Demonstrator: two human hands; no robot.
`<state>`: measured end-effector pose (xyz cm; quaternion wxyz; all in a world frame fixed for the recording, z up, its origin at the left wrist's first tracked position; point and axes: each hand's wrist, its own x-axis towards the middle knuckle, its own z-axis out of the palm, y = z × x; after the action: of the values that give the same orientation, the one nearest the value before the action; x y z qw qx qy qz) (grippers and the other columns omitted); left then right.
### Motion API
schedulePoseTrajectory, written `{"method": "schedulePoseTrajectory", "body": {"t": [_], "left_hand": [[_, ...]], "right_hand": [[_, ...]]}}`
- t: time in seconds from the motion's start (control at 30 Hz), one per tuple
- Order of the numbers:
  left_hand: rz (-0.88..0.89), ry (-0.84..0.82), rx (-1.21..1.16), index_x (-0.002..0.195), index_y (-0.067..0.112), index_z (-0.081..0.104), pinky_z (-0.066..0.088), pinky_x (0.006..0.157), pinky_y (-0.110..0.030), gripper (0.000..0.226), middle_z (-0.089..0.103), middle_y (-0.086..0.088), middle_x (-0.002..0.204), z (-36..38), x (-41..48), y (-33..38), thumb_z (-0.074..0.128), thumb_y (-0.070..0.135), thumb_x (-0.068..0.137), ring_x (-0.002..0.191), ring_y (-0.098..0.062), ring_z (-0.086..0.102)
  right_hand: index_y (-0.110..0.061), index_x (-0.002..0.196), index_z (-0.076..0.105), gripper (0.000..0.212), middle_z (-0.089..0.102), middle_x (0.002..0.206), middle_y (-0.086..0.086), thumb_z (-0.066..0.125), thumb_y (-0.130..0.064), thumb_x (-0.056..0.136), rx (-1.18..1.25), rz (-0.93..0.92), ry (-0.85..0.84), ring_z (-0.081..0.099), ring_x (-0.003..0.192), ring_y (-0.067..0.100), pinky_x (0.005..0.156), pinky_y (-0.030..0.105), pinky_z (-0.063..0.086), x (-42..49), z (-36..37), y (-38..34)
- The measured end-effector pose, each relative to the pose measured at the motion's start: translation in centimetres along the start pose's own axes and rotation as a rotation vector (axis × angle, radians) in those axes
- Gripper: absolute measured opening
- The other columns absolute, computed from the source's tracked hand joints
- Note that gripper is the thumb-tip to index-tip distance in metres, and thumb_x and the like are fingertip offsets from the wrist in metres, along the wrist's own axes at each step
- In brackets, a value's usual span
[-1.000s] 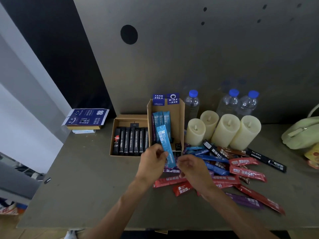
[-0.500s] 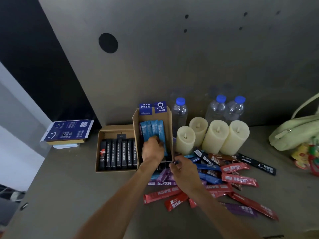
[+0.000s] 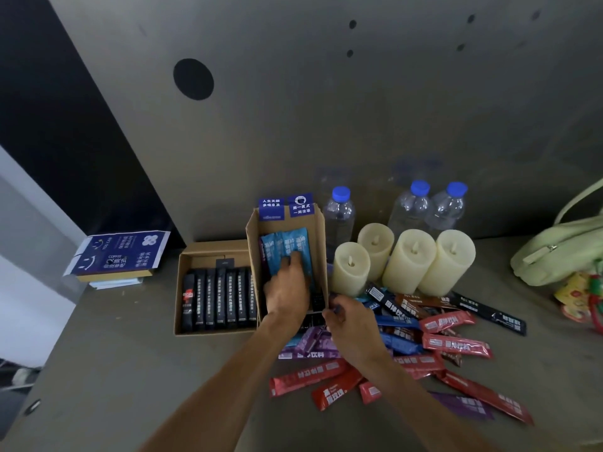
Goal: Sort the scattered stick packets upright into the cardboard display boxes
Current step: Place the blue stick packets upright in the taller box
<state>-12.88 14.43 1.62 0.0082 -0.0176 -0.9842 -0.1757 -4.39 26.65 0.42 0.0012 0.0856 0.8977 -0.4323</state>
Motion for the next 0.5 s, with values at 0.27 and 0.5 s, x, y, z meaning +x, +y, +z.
{"method": "schedulePoseTrajectory", "body": {"t": [0.27, 0.5], "left_hand": [[0.072, -0.050, 0.146, 0.145, 0.022, 0.025, 0.059, 0.081, -0.044, 0.063, 0.036, -0.012, 0.141, 0.08, 0.65, -0.04, 0.061, 0.016, 0.094, 0.108, -0.033, 0.062], [0.130, -0.055, 0.173, 0.143, 0.019, 0.025, 0.059, 0.083, -0.044, 0.072, 0.036, -0.012, 0.141, 0.09, 0.95, -0.59, 0.069, 0.010, 0.087, 0.109, -0.034, 0.061]], "right_hand": [[-0.018, 0.094, 0.067, 0.008, 0.069, 0.080, -0.009, 0.063, -0.024, 0.096, 0.025, -0.005, -0.018, 0.066, 0.069, 0.003, 0.063, 0.019, 0.054, -0.04, -0.07, -0.04], [-0.018, 0.093, 0.065, 0.007, 0.059, 0.069, -0.012, 0.062, -0.023, 0.097, 0.020, -0.012, -0.013, 0.055, 0.057, -0.001, 0.052, 0.012, 0.041, -0.16, -0.02, -0.12]]}}
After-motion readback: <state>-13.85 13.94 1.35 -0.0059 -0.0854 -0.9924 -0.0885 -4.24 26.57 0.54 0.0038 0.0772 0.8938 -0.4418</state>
